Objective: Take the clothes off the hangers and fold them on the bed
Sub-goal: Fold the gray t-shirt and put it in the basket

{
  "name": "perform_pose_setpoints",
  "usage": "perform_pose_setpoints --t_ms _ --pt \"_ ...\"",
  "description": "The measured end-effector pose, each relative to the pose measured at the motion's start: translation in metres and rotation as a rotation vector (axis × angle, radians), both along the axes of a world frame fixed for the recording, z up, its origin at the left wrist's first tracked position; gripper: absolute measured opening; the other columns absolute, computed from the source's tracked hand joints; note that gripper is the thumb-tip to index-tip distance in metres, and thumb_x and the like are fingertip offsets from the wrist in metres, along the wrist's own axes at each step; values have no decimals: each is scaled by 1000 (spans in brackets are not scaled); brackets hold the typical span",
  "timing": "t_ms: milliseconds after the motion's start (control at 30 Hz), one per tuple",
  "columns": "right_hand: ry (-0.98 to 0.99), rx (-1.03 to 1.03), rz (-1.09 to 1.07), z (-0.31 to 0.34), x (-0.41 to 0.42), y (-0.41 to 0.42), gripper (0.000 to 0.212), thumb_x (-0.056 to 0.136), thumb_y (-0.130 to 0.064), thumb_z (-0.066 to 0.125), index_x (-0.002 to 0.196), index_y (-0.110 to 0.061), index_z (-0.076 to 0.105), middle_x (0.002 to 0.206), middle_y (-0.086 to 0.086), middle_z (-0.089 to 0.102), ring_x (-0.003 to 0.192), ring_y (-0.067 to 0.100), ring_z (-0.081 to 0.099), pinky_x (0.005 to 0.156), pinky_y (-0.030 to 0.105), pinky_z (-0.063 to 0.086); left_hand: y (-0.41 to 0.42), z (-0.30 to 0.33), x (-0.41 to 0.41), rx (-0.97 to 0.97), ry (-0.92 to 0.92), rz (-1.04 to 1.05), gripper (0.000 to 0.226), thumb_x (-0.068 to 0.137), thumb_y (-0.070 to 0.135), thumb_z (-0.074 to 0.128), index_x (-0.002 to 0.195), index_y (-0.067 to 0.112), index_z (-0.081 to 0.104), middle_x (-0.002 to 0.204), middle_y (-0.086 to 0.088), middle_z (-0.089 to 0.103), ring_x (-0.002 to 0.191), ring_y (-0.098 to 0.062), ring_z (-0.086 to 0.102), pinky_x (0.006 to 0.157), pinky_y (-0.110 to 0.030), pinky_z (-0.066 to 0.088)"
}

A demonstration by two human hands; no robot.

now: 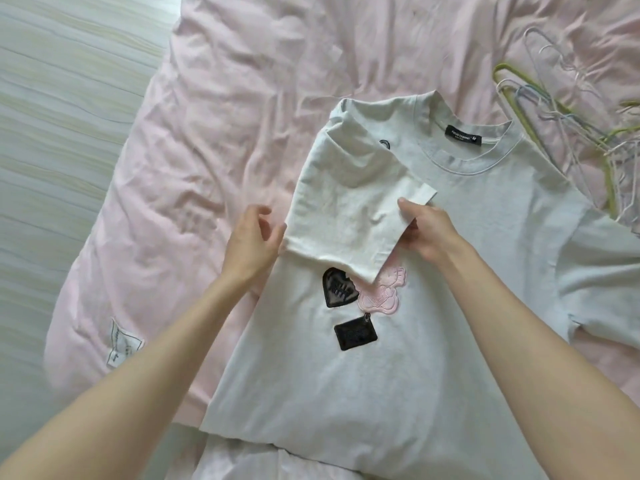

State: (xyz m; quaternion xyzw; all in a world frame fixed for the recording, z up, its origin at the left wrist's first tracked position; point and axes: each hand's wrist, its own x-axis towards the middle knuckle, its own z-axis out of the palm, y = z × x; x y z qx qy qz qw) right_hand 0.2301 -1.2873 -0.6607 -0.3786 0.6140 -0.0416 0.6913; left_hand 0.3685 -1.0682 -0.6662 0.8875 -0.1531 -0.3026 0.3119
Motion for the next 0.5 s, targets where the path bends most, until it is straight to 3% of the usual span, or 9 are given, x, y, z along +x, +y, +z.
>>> perform_pose_setpoints --t_ms 100,200,267,300,333,400,500 --pt "169 -140 -26 -7 7 2 11 81 0 56 84 -10 59 77 5 58 71 21 56 62 30 48 7 -8 6 -2 312 102 31 90 36 59 109 12 58 100 -3 64 83 -17 60 77 -31 50" --pt "231 -67 -85 -9 -3 1 16 83 0 54 73 -12 53 76 7 56 68 20 55 64 34 47 7 -10 0 -38 399 90 22 91 30 59 103 12 60 91 3 64 77 -11 58 68 -24 46" --pt "288 -57 -72 -8 -10 1 7 86 -10 57 79 -10 54 79 6 59 71 21 58 67 35 50 4 -11 -3 -43 437 86 19 89 27 60 101 12 60 89 4 64 78 -10 59 68 -24 47" --pt "372 -154 -6 -7 -10 -2 12 82 -21 60 85 -10 56 85 7 60 76 24 59 66 34 49 3 -11 -4 -42 450 88 18 89 26 62 101 13 60 90 3 64 79 -10 60 71 -25 47" --pt "477 -296 95 -8 -9 -7 28 79 -32 62 96 -10 56 97 8 60 87 27 59 71 34 48 2 -11 -4 -40 458 84 18 88 26 63 101 13 60 90 2 64 80 -12 60 73 -26 48" --pt "637 -612 341 -3 7 -16 50 85 -43 57 124 -12 48 128 8 48 118 27 46 94 41 38 1 -13 -2 -41 471 70 18 87 25 64 100 12 61 92 -2 65 81 -15 61 75 -29 48" --pt "532 -939 618 6 54 -23 57 91 -48 48 138 -17 40 142 3 36 133 23 31 105 44 25 4 -12 0 -49 458 15 13 88 24 63 97 15 63 88 -2 65 79 -16 60 73 -29 46"
